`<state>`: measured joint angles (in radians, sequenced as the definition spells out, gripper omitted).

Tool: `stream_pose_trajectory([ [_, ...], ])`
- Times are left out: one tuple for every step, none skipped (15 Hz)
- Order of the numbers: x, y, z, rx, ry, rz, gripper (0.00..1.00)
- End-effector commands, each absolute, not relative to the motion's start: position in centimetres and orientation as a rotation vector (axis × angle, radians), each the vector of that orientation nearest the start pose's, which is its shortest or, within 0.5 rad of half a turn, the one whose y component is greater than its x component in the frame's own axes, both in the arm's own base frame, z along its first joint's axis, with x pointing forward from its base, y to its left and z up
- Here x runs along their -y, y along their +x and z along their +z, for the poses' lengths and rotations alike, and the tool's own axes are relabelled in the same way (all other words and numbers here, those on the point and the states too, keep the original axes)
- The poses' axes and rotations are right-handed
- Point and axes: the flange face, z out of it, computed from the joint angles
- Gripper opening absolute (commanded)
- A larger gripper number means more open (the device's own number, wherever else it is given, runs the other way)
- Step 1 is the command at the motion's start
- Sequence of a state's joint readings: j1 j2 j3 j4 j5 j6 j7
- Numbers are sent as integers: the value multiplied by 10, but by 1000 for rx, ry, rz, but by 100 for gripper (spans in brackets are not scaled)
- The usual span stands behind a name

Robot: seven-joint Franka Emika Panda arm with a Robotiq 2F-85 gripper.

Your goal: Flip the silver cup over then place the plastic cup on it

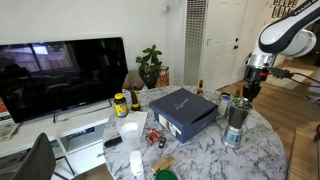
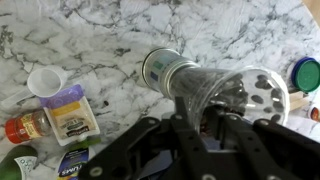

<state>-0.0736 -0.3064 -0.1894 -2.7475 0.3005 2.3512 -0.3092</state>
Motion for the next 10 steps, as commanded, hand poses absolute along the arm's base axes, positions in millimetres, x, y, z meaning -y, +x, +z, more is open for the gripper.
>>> stream_pose_trajectory([
  [88,359,304,-189,-2878,66,61],
  [88,359,306,-180,-2884,64,68],
  [88,359,307,-176,-2892,61,75],
  [88,360,309,-165,-2900,57,84],
  [88,360,311,-158,-2907,54,90],
  [88,360,314,-153,-2915,48,98],
  [89,361,317,-148,-2920,38,100],
  [87,353,320,-141,-2927,20,100],
  [87,351,326,-130,-2934,5,100],
  [89,355,339,-123,-2950,-11,100],
])
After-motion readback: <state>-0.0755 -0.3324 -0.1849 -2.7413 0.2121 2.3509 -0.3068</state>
